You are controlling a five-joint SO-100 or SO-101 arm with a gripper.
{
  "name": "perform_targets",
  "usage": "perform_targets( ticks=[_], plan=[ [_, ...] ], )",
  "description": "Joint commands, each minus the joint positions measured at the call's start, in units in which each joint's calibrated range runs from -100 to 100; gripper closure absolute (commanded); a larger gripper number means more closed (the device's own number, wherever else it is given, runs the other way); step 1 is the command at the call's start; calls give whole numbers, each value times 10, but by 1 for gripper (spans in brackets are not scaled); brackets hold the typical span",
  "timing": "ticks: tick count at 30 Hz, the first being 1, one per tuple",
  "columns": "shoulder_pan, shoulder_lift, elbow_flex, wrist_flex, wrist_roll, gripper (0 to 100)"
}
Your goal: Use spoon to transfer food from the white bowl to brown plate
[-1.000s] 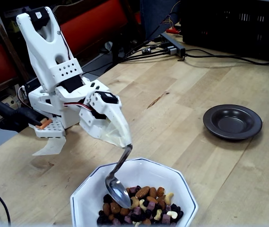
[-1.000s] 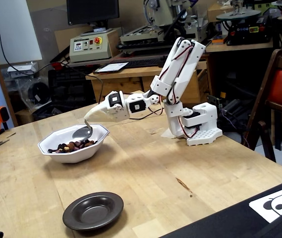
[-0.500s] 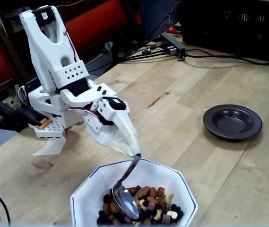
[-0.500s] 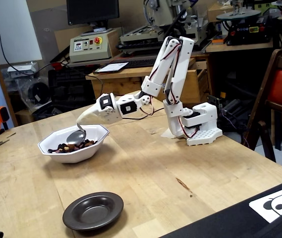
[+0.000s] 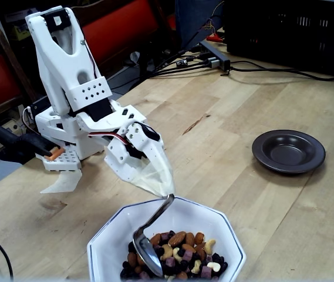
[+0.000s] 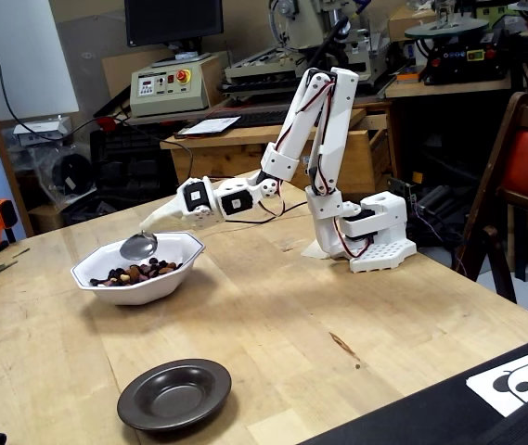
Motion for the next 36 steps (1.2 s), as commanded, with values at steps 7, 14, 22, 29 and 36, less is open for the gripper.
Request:
perform_targets(
  ticks=[7,14,22,29,36],
  plan=[
    [10,-1,-31,-2,6,97],
    [10,44,-31,-6,-21,97],
    [11,93,-31,-9,-14,97],
    [10,94,-31,-9,4,97],
    [8,94,-31,-3,-36,97]
  ],
)
